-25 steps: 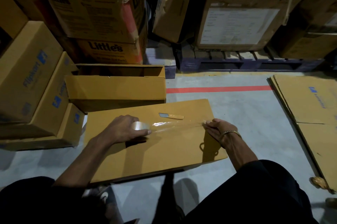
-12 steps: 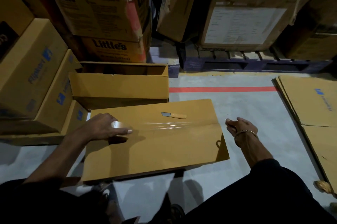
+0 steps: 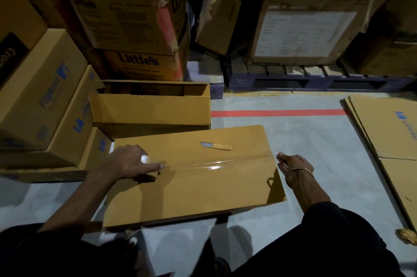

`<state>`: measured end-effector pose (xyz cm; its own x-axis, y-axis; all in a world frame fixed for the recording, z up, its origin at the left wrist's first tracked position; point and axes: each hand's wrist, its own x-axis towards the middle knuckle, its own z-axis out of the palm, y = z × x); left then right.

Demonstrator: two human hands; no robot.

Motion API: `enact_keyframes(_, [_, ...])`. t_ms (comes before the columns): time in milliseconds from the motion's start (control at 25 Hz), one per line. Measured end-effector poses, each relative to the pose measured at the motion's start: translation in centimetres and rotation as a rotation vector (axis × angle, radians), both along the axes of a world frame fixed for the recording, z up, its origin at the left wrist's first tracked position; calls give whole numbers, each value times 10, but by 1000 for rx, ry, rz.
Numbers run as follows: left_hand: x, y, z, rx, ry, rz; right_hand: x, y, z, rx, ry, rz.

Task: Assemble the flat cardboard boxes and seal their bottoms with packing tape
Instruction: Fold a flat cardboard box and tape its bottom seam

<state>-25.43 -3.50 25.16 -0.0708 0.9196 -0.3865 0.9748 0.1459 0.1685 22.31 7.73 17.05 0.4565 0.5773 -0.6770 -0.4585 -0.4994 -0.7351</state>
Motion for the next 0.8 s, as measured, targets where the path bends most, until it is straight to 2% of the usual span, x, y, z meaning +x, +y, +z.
enact_keyframes(160, [7, 2, -5, 20, 70, 22, -9, -3, -8, -95, -119, 41])
enact_keyframes(280, [7, 3, -8, 29, 66, 44, -13, -2, -12, -213, -276, 158])
enact_keyframes(400, [10, 3, -6, 25, 108, 27, -13, 3, -29, -285, -339, 311])
enact_keyframes(440, [13, 3, -6, 29, 120, 18, -11, 8, -31, -339, -276, 334])
enact_keyframes(480, [16, 3, -7, 38, 129, 12, -14, 10, -30, -394, -381, 406])
enact_keyframes(520, [17, 3, -7, 47, 133, 11, -19, 8, -23, -361, -517, 478])
enact_keyframes(600, [18, 5, -7, 41, 125, 8, -22, 0, -5, -227, -509, 398])
enact_keyframes(680, [17, 5, -8, 24, 98, 26, -34, -14, 6, -82, -789, 385])
enact_keyframes(760, [14, 6, -8, 7, 66, 51, -53, -36, 7, 112, -1144, 629])
enact_keyframes(800, [12, 7, -8, -2, 49, 64, -63, -47, 2, 195, -1236, 784])
